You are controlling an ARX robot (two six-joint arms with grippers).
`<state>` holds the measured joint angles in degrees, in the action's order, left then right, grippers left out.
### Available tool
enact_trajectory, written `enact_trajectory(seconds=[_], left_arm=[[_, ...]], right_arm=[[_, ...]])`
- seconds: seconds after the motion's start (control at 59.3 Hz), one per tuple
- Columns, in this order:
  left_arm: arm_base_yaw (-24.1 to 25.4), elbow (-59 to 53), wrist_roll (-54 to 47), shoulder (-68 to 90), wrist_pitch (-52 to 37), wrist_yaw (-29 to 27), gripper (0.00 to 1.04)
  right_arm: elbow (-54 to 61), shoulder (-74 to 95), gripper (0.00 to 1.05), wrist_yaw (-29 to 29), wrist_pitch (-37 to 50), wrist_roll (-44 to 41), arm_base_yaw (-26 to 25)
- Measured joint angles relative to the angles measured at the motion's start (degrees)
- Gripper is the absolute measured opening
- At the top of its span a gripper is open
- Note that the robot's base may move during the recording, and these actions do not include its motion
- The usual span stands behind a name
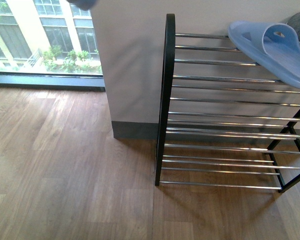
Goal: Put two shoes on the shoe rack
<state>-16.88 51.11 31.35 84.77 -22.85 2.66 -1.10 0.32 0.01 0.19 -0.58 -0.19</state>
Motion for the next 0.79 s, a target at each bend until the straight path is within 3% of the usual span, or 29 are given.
enact_trajectory(seconds=[0.253,0.421,0.792], left_arm=[[-6.4,17.9,5.8,20.1,4.3,0.9,0.02],[-8.4,28.3,7.6,29.0,8.3,3.1,0.02],[-12.0,46.4,8.3,44.6,18.3,2.2,0.02]], right_arm=[[0.0,0.0,0.95,0.0,0.0,0.0,0.0],[0.0,0.0,0.95,0.0,0.0,0.0,0.0],[0.0,0.0,0.95,0.0,0.0,0.0,0.0]])
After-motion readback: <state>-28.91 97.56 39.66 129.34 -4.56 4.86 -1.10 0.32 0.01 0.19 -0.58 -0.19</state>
